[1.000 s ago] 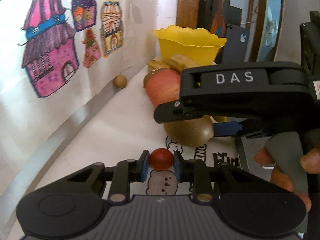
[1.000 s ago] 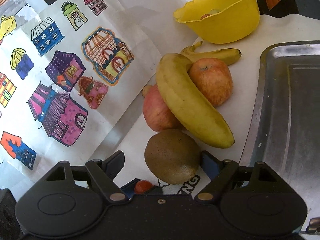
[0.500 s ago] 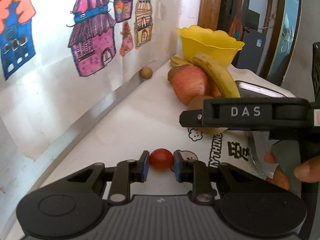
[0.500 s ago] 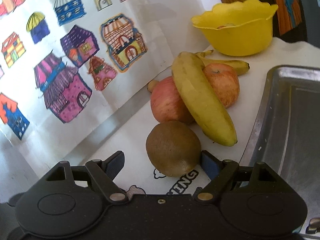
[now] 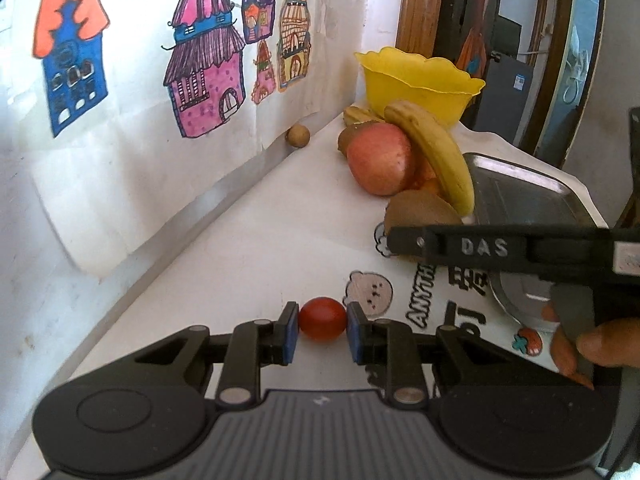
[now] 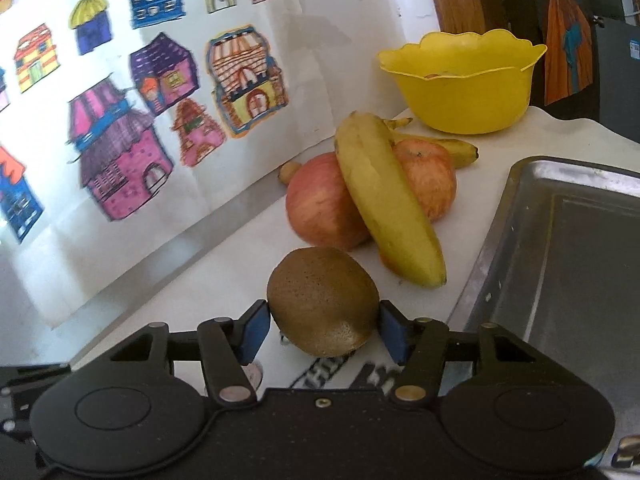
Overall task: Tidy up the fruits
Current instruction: 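Carry the kiwi in the right gripper toward the metal tray while the left carries the tomato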
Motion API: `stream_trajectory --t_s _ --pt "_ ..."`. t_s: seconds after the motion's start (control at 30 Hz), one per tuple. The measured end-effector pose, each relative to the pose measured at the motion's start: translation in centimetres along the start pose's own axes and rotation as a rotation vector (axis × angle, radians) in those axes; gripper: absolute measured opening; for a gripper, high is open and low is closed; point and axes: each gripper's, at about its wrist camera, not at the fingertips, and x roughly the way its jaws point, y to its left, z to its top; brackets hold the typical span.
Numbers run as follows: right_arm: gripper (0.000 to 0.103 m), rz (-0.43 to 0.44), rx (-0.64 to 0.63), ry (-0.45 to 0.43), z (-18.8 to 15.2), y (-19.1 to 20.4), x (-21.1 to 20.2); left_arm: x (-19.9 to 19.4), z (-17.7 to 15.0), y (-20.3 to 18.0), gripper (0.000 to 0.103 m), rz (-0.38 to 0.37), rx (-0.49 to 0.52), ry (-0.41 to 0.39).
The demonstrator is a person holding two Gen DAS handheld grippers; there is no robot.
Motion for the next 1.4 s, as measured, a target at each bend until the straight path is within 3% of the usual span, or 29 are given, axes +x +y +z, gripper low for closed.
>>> stream_trajectory --t_s 0.17,0.4,0.63,1.07,1.4 --pt "0.06 0.034 -0.05 0.01 -2.2 0.7 -3.0 -1.4 -0.8 -0.6 0.028 -0.005 0.008 -0.002" --pt "0.06 0.063 -0.115 -0.092 -5.7 1.3 -9.0 -3.0 -2.2 -1.1 0.027 -0.001 -0.003 0.013" --pt "0.06 0.081 -0.088 -0.145 -8.3 -0.2 -14.6 -4.6 -2.9 -3.2 0.028 -0.018 -0.008 -0.016" --pt "0.06 -0.057 -0.082 -0.21 -8.7 -6.3 -21.6 -4.5 -1.5 -9.8 0.028 -0.113 -0.04 -0.093" --pt "0.06 -0.12 -0.084 -0.274 -7.0 -10.1 -22.1 -1.2 0.5 -14.0 0.028 -0.151 -0.01 -0.118"
